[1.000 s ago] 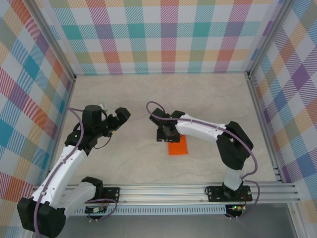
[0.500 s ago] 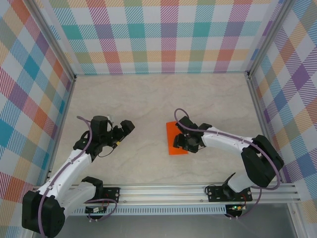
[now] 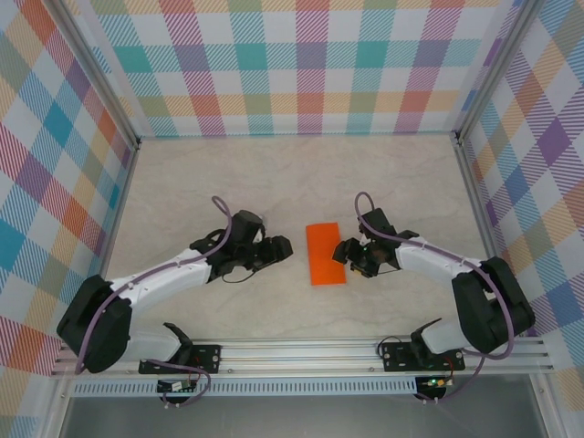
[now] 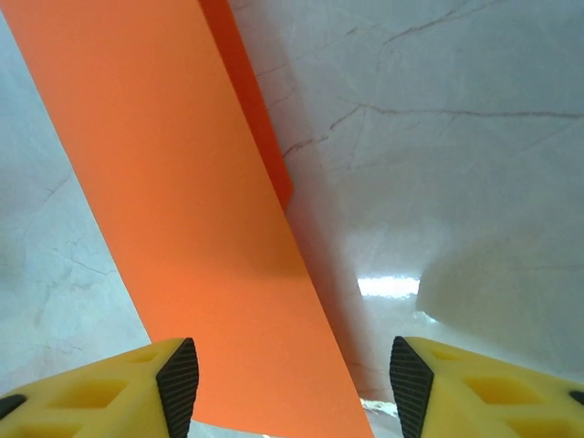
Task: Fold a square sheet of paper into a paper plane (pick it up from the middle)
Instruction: Third fold the triangle at the center of the table.
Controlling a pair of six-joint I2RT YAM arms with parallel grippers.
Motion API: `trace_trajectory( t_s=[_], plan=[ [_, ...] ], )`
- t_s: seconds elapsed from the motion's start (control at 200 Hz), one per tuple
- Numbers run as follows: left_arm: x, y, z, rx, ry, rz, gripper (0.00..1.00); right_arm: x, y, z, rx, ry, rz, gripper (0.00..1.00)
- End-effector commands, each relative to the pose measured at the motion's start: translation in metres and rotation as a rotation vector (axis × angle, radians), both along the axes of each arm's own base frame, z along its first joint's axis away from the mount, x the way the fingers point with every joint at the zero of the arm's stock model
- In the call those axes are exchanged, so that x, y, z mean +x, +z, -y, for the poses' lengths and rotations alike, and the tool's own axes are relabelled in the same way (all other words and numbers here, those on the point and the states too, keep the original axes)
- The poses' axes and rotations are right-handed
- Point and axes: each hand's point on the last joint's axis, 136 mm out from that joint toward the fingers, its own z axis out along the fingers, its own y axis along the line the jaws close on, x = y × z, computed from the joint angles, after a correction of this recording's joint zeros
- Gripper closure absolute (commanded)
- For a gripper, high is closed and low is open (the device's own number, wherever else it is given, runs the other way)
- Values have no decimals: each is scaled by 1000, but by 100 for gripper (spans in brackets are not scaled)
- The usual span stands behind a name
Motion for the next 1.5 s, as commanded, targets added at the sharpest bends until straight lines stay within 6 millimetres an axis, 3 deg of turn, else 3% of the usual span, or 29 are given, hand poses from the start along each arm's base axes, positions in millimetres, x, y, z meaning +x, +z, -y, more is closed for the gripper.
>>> trace_trajectory(
  t_s=[0.0, 0.295, 0.635, 0.95, 1.165, 1.495],
  plan=[
    [9, 5, 26, 18, -51, 50, 42, 11, 4, -11, 88, 67, 40, 41],
    [22, -20, 65, 47, -97, -5, 61, 24, -6, -19, 206, 123, 20, 50],
    [11, -32, 74, 144, -173, 35, 62, 19, -6, -28, 270, 168, 15, 64],
    [-14, -27, 71, 388, -354, 215, 54, 19, -2, -29, 274, 164, 8, 80],
    [-21, -25, 77, 616, -517, 396, 39, 20, 0, -30, 274, 164, -13, 84],
    [-30, -44, 97, 898, -726, 521, 33, 21, 4, -33, 297, 159, -33, 87]
  ],
)
